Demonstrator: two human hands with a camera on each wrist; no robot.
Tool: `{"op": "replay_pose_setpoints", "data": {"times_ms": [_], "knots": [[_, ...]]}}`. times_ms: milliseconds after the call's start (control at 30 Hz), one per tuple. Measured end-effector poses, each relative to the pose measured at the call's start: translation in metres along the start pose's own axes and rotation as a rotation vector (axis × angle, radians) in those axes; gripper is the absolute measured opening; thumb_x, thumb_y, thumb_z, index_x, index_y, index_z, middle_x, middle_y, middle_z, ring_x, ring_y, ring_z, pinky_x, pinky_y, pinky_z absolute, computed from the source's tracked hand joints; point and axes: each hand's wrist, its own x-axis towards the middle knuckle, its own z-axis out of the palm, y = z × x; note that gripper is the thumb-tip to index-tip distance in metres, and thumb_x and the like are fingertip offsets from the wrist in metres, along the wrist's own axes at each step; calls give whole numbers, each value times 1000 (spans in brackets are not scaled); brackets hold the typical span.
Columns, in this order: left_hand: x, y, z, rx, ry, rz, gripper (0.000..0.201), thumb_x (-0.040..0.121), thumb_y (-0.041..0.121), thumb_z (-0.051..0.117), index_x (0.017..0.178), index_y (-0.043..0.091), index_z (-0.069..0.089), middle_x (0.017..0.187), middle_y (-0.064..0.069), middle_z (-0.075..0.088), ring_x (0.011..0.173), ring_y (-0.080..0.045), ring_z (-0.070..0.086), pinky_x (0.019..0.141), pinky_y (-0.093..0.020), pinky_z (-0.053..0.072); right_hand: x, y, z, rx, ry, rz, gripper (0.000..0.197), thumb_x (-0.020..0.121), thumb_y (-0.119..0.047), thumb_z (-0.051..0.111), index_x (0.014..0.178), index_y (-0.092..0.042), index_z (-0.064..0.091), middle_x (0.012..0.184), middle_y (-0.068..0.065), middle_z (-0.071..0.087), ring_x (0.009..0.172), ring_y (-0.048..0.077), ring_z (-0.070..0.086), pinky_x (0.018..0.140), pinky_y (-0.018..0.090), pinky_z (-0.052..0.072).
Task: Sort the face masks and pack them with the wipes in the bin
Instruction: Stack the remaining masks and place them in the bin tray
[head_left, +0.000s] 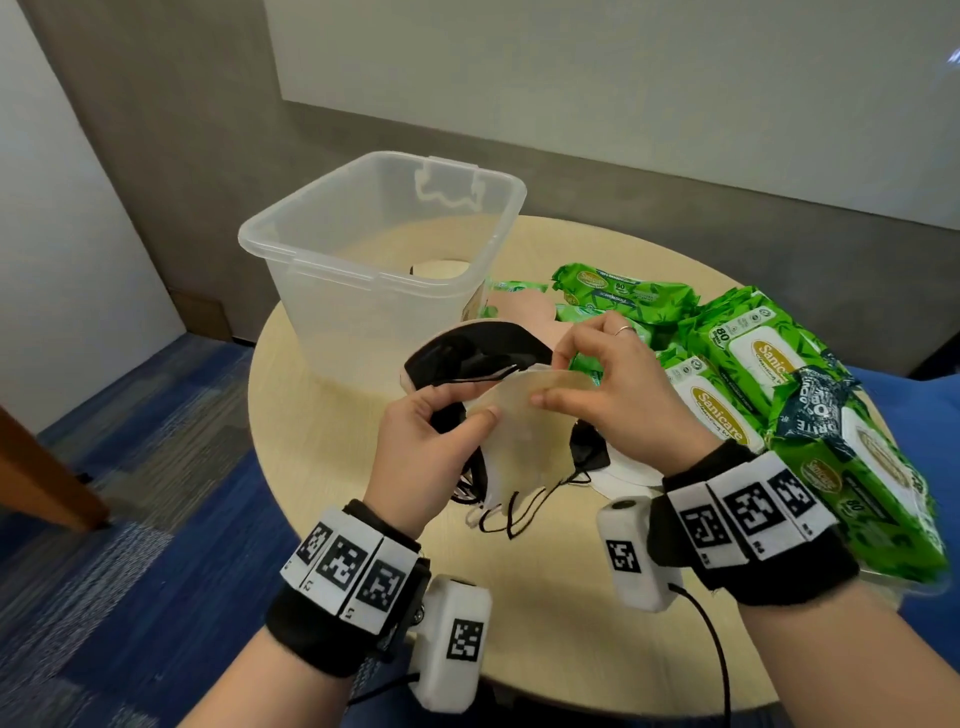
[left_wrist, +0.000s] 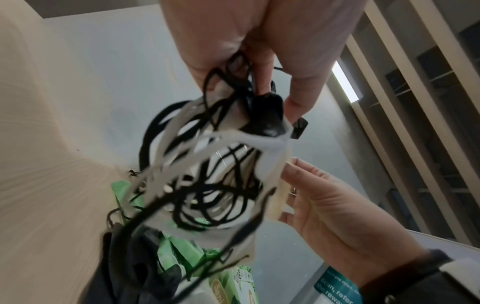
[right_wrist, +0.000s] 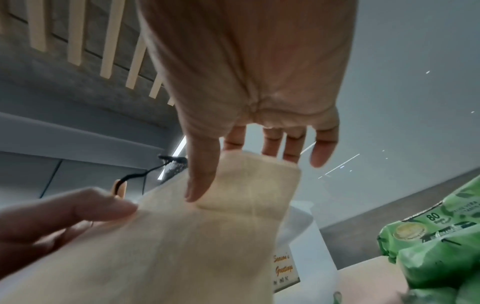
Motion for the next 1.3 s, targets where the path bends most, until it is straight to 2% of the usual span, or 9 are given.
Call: {"op": "replay_pose_setpoints", "data": {"times_ms": [133, 267, 567, 667, 733, 800, 967, 1100, 1300], "knots": [[2, 1, 0, -39, 11, -7, 18, 83, 4, 66, 94, 18, 70, 84, -11, 70, 77, -9, 68, 67, -17, 52, -1, 1, -10, 234, -53, -23, 26, 66, -11, 79, 63, -20, 55, 69, -8, 54, 66, 3, 48, 63, 15, 38], [2, 2, -1, -80, -5, -7, 22, 79, 2, 67, 96, 16, 69, 90, -2, 72, 84, -8, 69, 66, -16, 52, -4, -1, -15, 624, -201, 74, 18, 64, -7, 72, 72, -9, 55, 61, -3, 61, 55, 6, 54, 52, 14, 44], [1, 0, 3, -99, -25, 7, 24, 76, -1, 70, 94, 14, 69, 84, 3, 74, 81, -10, 70, 65, -18, 54, -1, 2, -10, 606, -212, 183, 31, 74, -5, 70, 102, -15, 60, 100, 39, 60, 81, 33, 60, 77, 36, 50], [1, -3, 2, -78, -39, 21, 25, 78, -5, 67, 90, 17, 69, 82, 6, 74, 81, -8, 70, 67, -18, 54, -1, 6, -4, 382, -144, 114, 33, 73, -19, 76, 102, -29, 62, 83, 26, 64, 75, 37, 60, 75, 43, 50], [1, -4, 2, -69, -67, 36, 27, 78, -4, 67, 92, 19, 69, 88, 2, 74, 86, -12, 70, 71, -22, 55, -2, 9, -3, 234, -89, 97, 26, 69, -27, 79, 90, -33, 64, 66, 1, 54, 64, 16, 51, 67, 32, 41], [1, -6, 1, -70, -83, 59, 29, 77, -2, 70, 94, 21, 67, 91, 2, 72, 88, -14, 68, 73, -25, 56, -3, 8, -3, 77, -38, 77, 22, 68, -30, 79, 80, -34, 61, 71, -7, 45, 68, 6, 45, 69, 28, 35], [2, -9, 1, -12, -88, 117, 29, 73, 2, 68, 82, 30, 67, 90, 7, 69, 88, -11, 65, 76, -23, 53, -6, -8, -2, 7, 29, -20, 35, 66, -47, 76, 94, -43, 56, 96, -11, 45, 104, 14, 48, 97, 47, 37], [0, -7, 4, 57, -115, 83, 36, 79, -8, 65, 68, 25, 73, 75, 8, 72, 79, -6, 66, 75, -18, 51, 0, -14, 3, 46, 20, -89, 23, 69, -45, 67, 92, -45, 61, 88, -15, 46, 99, 19, 50, 93, 52, 37], [0, -8, 3, 103, -145, 43, 33, 79, -3, 67, 73, 27, 76, 80, 1, 74, 81, -10, 67, 77, -24, 54, 8, -17, 11, 73, 0, -73, 1, 79, -16, 71, 78, -16, 70, 74, 2, 55, 77, 22, 53, 76, 39, 43]]}}
